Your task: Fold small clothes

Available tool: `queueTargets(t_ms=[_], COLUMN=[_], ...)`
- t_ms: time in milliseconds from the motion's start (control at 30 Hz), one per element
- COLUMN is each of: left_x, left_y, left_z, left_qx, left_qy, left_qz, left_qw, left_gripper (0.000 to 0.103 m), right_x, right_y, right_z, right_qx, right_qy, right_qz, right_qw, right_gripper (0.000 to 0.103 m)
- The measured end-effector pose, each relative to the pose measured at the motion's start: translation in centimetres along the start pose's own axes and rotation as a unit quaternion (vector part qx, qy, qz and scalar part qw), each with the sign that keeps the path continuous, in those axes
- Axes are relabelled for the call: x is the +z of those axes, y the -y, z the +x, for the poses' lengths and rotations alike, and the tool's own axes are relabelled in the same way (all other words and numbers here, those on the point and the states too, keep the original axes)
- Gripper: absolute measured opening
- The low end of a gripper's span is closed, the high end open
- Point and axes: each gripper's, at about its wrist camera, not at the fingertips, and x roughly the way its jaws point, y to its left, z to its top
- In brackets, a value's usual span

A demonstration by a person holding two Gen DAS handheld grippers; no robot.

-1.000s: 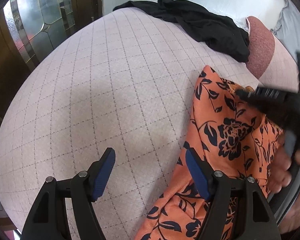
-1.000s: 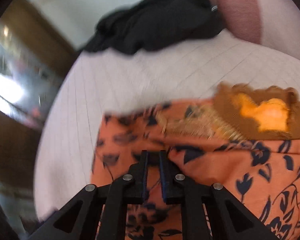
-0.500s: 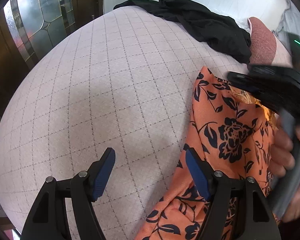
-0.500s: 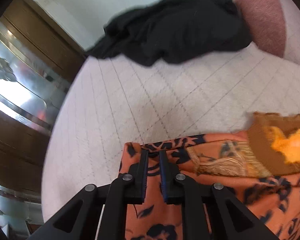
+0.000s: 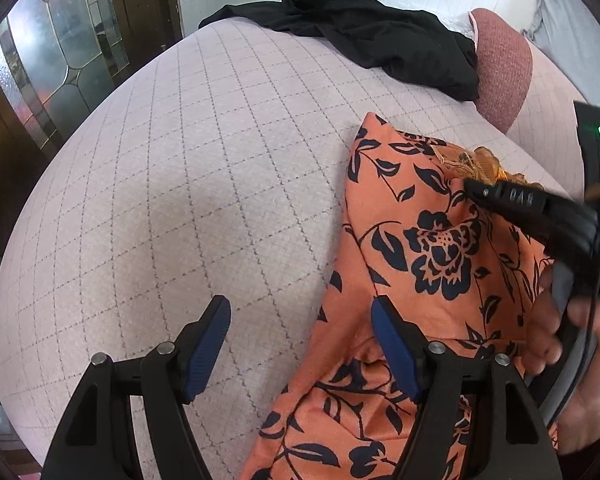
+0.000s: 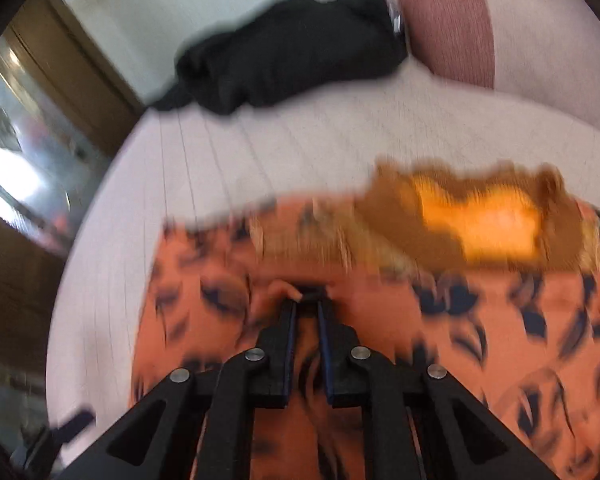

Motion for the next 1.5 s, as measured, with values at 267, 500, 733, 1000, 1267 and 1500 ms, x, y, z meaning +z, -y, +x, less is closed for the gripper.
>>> queueTargets(t_ms=[267, 500, 733, 1000, 1267, 1500], left_x=[0.5, -0.3, 0.7, 0.4, 0.0, -1.5], left_y=[2.2, 4.4, 4.5, 7.1, 7.6, 8.1], left_z=[0.0, 2.9, 1.9, 3.3, 3.1, -0.1], left_qx=[-0.014, 0.001, 0.011, 0.028, 0.039, 0.017], left_qy=[0.011, -0.021, 0.011, 0.006, 0.011, 0.045], left_qz=[0.022, 0.057, 0.047, 0.080, 0.089, 0.129], left_qw=[0.9996, 0.9982, 0.9988, 0.9964, 0.9952, 0.9905], left_gripper=[0.073, 0.081, 0.082, 0.082, 0.083, 0.083], right_x=[-0.2, -3.9, -6.7, -9.5, -13.9, -13.6], right_y=[2.1, 7.3, 15.5, 22.5, 20.8, 16.8], right_z=[-5.0, -5.8, -13.8, -16.0, -16.0, -17.0], right_qx=[0.013, -0.012, -0.081, -0.078, -0.085, -0.003], right_qy=[0.024, 0.003, 0.072, 0.063, 0.080, 0.029], right_qz=[0.016, 0.050, 0.092, 0.166, 0.088, 0.062], right_qw=[0.999, 0.999, 0.990, 0.981, 0.989, 0.998], right_gripper=[0.014, 0.014, 0.014, 0.014, 0.014, 0.015])
